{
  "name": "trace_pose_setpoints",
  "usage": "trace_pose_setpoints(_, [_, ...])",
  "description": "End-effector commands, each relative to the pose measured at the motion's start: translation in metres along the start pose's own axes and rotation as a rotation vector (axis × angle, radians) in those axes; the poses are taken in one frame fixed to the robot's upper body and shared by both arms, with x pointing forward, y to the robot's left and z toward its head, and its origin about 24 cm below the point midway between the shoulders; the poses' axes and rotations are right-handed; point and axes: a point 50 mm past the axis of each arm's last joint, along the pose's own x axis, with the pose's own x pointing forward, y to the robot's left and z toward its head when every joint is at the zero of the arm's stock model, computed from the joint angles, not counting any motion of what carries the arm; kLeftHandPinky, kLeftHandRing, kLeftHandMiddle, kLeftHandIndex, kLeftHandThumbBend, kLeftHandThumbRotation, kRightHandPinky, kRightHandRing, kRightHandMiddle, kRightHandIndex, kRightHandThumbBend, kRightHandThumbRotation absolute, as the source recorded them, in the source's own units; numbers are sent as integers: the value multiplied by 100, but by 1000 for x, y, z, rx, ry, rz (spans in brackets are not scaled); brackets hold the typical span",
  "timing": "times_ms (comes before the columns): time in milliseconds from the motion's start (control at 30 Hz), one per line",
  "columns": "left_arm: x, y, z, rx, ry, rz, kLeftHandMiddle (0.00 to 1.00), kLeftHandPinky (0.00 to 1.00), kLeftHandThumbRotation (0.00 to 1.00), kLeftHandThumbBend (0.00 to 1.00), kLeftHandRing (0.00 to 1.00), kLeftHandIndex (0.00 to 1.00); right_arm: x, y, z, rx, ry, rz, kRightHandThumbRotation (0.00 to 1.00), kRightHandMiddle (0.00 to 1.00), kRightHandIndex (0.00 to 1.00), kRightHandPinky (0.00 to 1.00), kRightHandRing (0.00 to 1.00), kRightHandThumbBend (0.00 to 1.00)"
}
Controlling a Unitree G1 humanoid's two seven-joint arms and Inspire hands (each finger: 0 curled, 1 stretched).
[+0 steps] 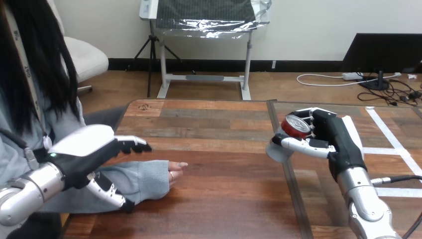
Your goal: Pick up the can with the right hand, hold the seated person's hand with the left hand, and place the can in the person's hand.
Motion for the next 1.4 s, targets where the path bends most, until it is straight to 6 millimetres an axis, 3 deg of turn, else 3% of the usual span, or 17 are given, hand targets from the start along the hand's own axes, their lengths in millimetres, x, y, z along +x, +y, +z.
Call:
trace_pose_setpoints(0, [9, 32, 1, 63, -14, 64, 79, 68, 20, 100, 77, 80, 13, -12, 27, -8, -129, -38, 0, 53, 55, 40, 47, 77])
trace_pose_setpoints(733, [18, 25, -3, 66, 13, 2, 74, 64, 22, 100, 70, 75, 11, -13, 26, 15, -143, -16, 0, 54, 55, 41, 48, 77])
trace_pose_setpoints(1367, [23, 9, -7, 55, 28, -21, 69, 55, 16, 100, 63, 72, 8, -13, 26, 19, -161, 2, 0, 54, 55, 41, 48, 77])
